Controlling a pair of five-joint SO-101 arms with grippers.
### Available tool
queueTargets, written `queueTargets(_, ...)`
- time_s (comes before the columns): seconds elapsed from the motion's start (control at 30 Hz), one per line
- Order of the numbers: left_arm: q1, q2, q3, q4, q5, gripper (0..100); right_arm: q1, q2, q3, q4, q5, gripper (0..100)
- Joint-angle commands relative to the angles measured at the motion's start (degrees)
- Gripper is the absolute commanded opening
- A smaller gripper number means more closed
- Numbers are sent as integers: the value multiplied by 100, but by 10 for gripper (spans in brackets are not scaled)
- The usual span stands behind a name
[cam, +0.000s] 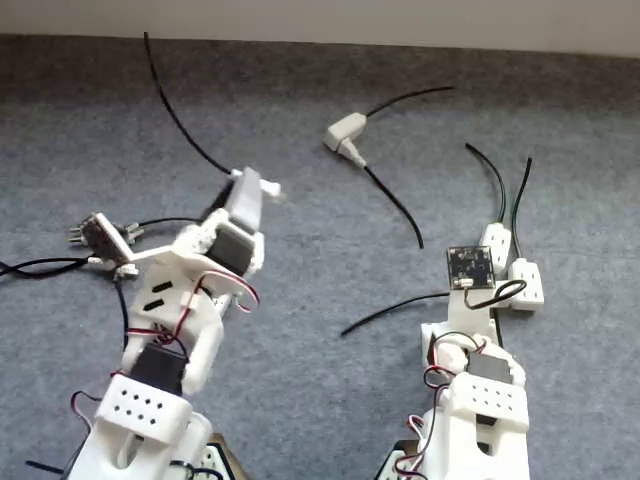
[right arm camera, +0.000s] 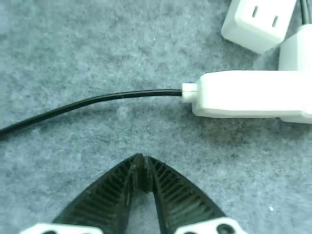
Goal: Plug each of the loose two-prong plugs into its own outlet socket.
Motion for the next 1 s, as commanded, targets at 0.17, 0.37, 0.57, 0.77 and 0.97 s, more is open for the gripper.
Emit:
queueTargets(0.17, 435, -48, 92, -949, 2769, 6, -1525, 75, -2211, 2158, -501, 7)
queueTargets(0.37, 444, -48, 673, -1855, 2752, 6, -2686, 101, -3609, 3231, -589, 7)
queueTargets(0.57, 453, -31, 708, -1916, 2752, 6, -3257, 1288, -4804, 3793, -580, 7)
queueTargets(0.77, 453, -48, 813, -1943, 2752, 6, -3275, 3178, -6615, 3873, -589, 7)
queueTargets(0.97, 558, -48, 892, -1952, 2752, 6, -3292, 4558, -8004, 3881, -624, 7)
